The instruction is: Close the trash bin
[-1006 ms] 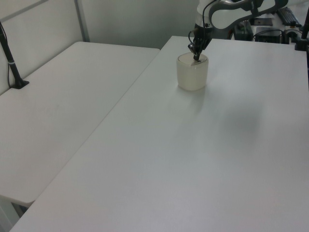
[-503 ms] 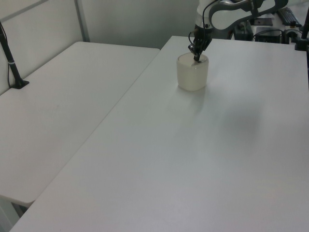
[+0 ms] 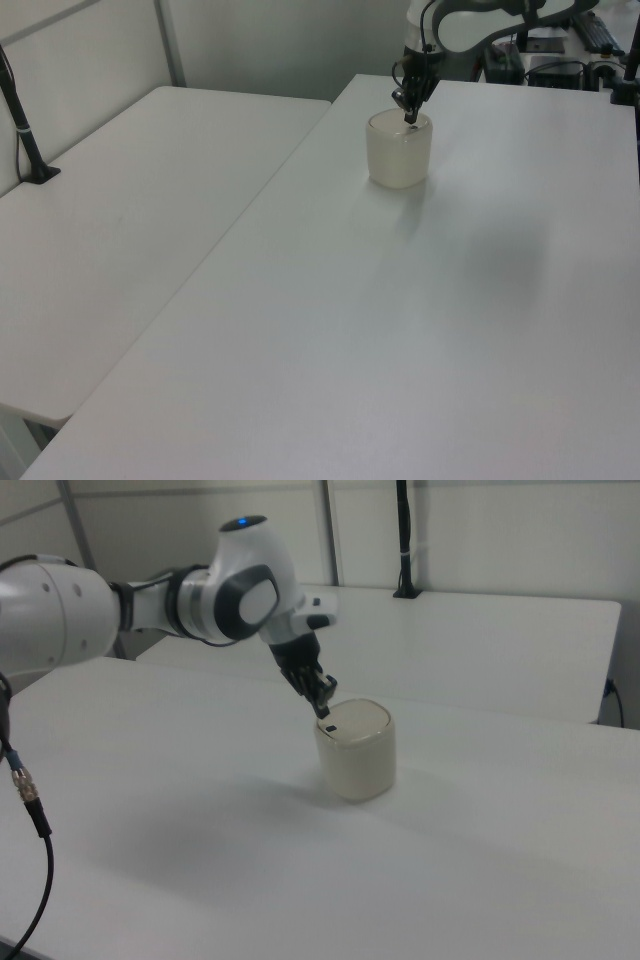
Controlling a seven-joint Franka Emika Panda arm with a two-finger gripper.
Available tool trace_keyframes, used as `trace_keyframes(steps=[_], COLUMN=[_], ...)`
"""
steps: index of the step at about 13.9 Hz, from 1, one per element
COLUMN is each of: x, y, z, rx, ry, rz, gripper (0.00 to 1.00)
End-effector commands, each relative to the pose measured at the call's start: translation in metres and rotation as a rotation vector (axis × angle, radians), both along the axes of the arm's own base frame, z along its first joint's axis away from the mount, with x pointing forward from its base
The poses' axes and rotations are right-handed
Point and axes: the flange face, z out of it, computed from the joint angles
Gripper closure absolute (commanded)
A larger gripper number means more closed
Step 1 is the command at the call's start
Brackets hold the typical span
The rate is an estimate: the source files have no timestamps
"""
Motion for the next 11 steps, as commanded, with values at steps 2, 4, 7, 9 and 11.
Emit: trace_keyframes(steps=[2,4,7,9,11], x=[-0.037,-0.051,-0.074,-0.086,-0.094], y=[0.057,0.083,0.108,0.120,0.125], z=[0.061,0.074,0.097,0.110,0.115], rx=[-0.011,-0.013,-0.016,-0.018,-0.014], ry=[0.080,0.133,0.184,0.197,0.224], rz=[0.133,0.202,0.289,0.338,0.375], gripper=[0.97,0.96,0.95,0.94,0.94])
